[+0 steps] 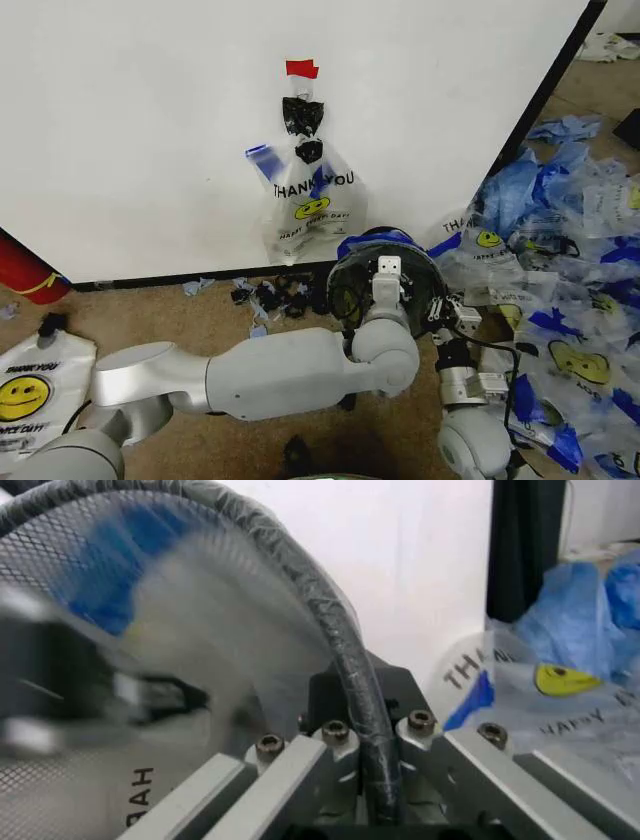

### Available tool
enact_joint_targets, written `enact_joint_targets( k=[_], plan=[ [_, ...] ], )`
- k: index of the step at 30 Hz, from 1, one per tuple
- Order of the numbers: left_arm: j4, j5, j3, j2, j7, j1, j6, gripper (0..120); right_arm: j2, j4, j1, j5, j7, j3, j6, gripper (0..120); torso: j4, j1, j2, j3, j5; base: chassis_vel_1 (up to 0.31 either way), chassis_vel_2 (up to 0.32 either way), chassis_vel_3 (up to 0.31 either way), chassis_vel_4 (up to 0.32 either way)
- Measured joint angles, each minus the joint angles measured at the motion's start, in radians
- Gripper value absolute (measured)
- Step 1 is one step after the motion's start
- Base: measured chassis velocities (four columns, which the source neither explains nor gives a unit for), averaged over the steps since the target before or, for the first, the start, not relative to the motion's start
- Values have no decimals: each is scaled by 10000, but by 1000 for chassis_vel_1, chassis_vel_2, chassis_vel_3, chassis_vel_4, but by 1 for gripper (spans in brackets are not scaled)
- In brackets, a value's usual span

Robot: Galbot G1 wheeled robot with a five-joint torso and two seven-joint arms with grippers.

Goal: Pick up the garbage bag from the wall and place it over the trash bin.

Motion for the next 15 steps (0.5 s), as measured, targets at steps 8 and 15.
enact_joint_targets(
  k=[8, 15],
  plan=[
    [-1627, -803, -8, 790, -352, -202, 70, 0, 120, -187, 400, 945, 604, -115, -340, 0, 0, 0, 0, -1, -2, 0, 0, 0, 0],
    [-2325, -943, -382, 1541, -348, -84, 93, 0, 67, -251, 715, 1702, 934, 24, -591, 0, 0, 0, 0, 0, -1, 0, 0, 0, 0]
  ],
)
